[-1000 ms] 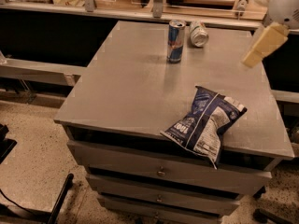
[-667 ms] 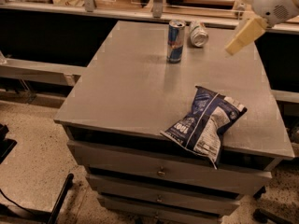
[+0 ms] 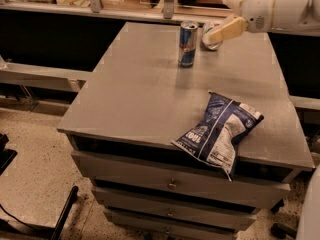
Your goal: Move redbull can near blue chip bag
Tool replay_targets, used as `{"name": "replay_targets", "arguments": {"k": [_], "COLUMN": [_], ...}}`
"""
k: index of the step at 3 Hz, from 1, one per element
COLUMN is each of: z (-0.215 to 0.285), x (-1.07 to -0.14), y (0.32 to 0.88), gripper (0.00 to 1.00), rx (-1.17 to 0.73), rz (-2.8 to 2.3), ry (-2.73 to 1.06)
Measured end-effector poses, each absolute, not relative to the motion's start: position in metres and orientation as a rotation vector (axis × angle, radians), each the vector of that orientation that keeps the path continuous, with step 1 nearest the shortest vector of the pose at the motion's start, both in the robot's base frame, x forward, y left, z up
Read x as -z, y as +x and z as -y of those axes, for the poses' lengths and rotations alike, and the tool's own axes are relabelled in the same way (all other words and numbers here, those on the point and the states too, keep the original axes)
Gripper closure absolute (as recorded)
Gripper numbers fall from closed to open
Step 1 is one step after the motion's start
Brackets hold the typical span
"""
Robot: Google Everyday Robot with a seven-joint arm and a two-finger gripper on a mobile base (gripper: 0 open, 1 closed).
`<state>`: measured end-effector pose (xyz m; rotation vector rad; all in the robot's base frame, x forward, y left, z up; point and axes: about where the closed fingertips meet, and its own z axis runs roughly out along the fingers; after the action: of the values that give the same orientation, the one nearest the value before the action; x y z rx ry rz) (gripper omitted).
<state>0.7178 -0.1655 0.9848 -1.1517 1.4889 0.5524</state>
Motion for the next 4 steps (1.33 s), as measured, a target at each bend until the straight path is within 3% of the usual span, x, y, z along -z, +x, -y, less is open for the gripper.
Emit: {"name": "replay_targets", "arguments": {"k": [1, 4], "z": [0.142, 0.153], "x": [-0.976, -0.979], "y": [0.749, 0.741], "gripper": [0.0, 0.0], "rx": [-0.642, -0.66], "rz": [-1.389, -1.453], "ry": [-1.045, -0.917]}}
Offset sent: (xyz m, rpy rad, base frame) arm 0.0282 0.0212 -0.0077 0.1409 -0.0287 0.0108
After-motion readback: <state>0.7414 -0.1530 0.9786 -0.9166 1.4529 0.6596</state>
